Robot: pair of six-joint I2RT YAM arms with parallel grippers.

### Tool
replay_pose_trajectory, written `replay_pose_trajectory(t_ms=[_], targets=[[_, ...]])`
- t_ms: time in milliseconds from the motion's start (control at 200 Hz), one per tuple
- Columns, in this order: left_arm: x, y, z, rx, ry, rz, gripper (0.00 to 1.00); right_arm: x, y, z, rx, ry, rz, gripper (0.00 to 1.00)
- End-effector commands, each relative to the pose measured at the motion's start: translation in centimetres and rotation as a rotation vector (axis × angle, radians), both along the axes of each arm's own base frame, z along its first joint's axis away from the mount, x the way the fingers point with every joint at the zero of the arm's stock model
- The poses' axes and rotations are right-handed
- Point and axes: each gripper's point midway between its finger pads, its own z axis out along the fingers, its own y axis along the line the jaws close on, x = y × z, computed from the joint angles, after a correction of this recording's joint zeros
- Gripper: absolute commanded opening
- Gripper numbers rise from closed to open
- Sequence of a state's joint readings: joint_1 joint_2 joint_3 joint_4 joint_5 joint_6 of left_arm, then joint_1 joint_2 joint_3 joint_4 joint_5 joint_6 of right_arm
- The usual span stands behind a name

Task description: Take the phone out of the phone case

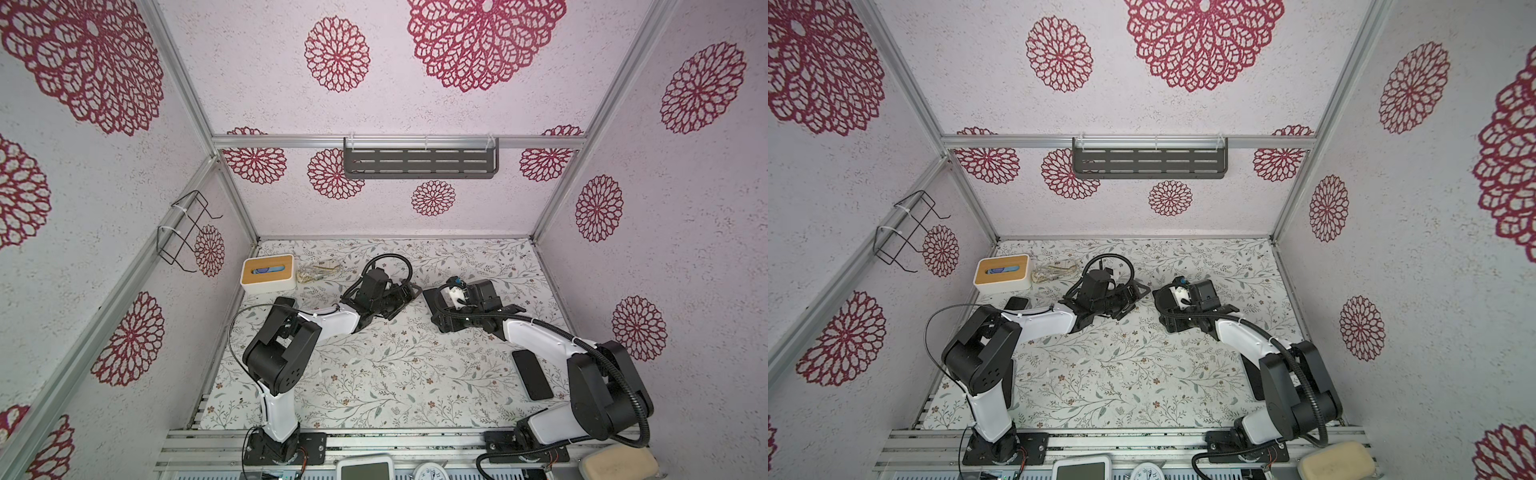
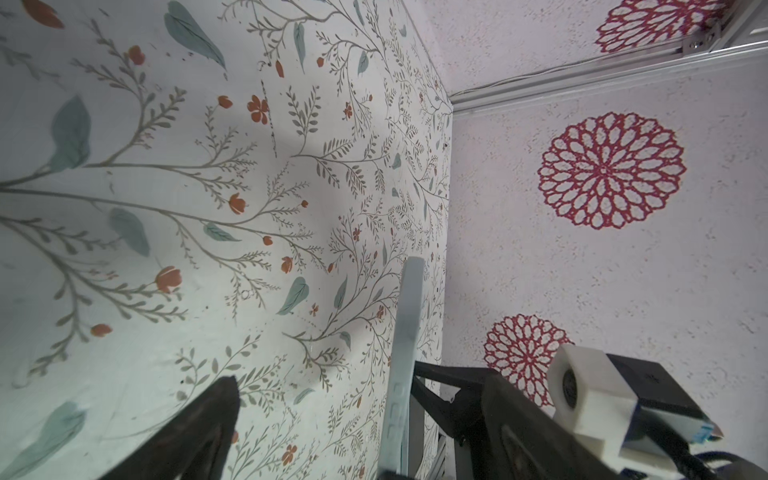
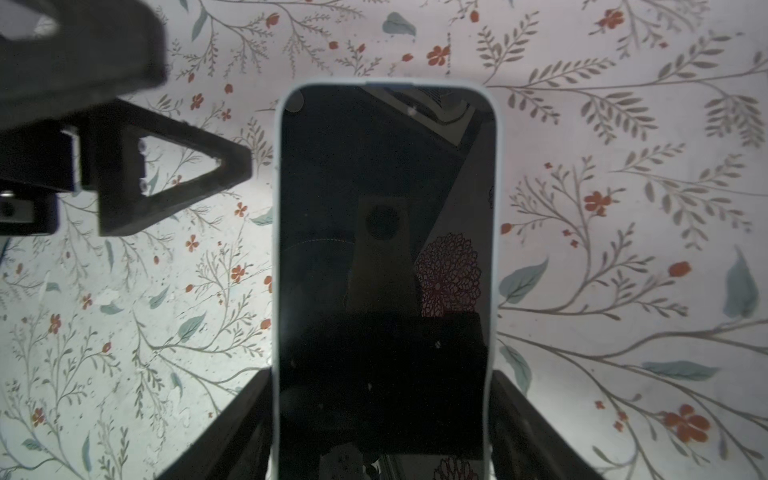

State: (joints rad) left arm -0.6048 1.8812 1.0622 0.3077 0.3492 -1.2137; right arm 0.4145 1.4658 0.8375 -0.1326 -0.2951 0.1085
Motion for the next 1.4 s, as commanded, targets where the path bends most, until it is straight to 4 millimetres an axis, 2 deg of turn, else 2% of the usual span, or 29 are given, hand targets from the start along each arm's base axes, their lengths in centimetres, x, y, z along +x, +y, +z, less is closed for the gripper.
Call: replay_pose_trajectory(t_ms=[0, 395, 606, 786, 1001, 1101, 1196, 1241, 1346, 1396], targets=[[0.3, -1.6, 1.6, -0.078, -0.043, -0.027, 0.91, 0.5, 2.1, 3.9, 0.092, -0.084, 0.054, 0.37], [-0.5, -3.3, 1.6, -0.136, -0.038, -0.088, 0.64, 0.0, 3.2, 4.5, 0.109, -0.091, 0.099, 0.35], [-0.9, -3.8, 1.3, -0.146, -0.029, -0.106, 0.45, 0.0, 3.3, 4.8, 0.114, -0.094, 0.099, 0.35], [-1.2, -3.7, 1.1, -0.148, -0.02, -0.112, 0.28, 0.1, 3.3, 4.8, 0.11, -0.094, 0.094, 0.34], [-1.2, -3.3, 2.1, -0.15, -0.038, -0.107, 0.11, 0.3, 3.3, 5.1, 0.114, -0.098, 0.087, 0.33], [-1.0, -2.9, 3.2, -0.156, -0.061, -0.098, 0.04, 0.2, 3.3, 5.6, 0.135, -0.117, 0.074, 0.38], [-0.2, -1.3, 5.3, -0.164, -0.102, -0.059, 0.0, 0.3, 2.9, 7.0, 0.171, -0.15, 0.022, 0.65], [0.6, 0.3, 6.5, -0.169, -0.127, -0.013, 0.0, 0.4, 2.6, 8.0, 0.215, -0.174, -0.025, 0.74], [2.2, 5.4, 11.9, -0.198, -0.263, 0.149, 0.0, -0.2, 1.4, 11.8, 0.391, -0.273, -0.146, 0.88], [2.8, 7.9, 14.6, -0.197, -0.341, 0.222, 0.0, -0.8, 0.8, 13.6, 0.492, -0.311, -0.198, 0.91]])
